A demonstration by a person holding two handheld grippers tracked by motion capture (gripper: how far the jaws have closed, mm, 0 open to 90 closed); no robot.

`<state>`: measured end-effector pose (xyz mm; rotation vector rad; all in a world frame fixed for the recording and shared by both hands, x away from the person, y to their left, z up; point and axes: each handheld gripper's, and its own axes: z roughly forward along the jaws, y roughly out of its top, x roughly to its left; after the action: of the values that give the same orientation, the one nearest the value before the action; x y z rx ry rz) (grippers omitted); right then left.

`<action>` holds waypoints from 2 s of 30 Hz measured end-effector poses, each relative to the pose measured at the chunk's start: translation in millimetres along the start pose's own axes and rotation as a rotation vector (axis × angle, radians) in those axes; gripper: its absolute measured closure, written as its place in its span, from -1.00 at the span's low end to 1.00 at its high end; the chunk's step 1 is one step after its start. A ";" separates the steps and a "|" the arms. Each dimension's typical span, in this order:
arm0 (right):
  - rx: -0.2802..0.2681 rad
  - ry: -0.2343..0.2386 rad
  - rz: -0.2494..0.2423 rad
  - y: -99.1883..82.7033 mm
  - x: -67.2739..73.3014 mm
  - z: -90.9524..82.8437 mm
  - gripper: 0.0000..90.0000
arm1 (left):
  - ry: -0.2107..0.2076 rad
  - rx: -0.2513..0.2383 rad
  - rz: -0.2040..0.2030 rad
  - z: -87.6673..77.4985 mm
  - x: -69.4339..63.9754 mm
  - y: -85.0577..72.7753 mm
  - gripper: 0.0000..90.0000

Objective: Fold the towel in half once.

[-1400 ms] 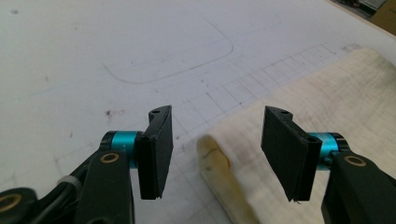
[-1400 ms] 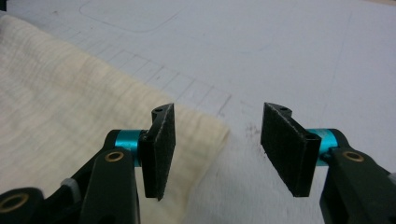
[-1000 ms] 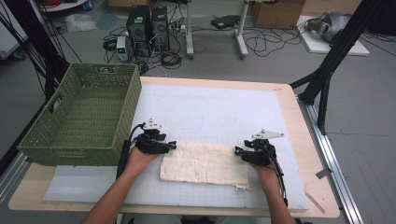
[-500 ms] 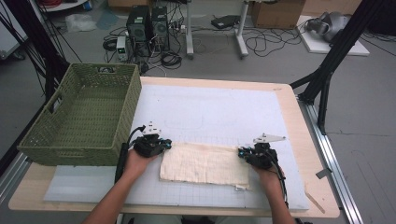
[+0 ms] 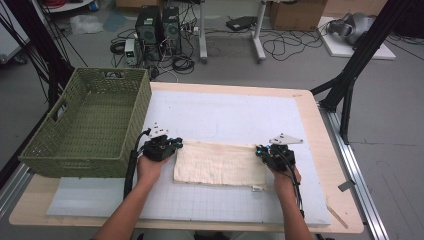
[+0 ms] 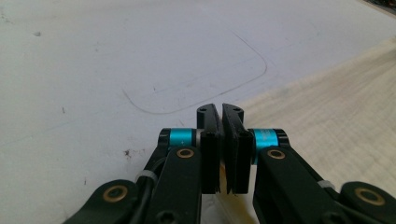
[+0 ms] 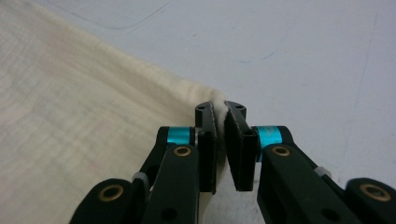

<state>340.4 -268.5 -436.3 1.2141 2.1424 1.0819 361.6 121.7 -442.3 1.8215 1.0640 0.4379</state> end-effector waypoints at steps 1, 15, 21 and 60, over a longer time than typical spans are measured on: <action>-0.002 -0.012 -0.001 1.3 -0.6 2.1 0.86 | 0.003 0.009 -0.002 1.8 0.1 -0.5 0.90; -0.049 -0.084 0.051 1.6 -9.4 -7.4 0.20 | 0.027 -0.006 -0.044 -9.7 8.5 1.0 0.32; -0.038 0.026 0.002 -8.8 1.8 -17.1 0.37 | -0.031 0.033 0.029 -14.1 -3.9 -3.8 0.35; -0.104 0.035 -0.040 -37.9 -1.6 -82.7 -0.75 | -0.224 -0.218 0.015 -56.1 -9.5 -3.7 -0.60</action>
<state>264.7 -315.5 -417.8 1.1083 2.0993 1.1890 316.5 145.4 -416.8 1.6426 0.8166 0.3352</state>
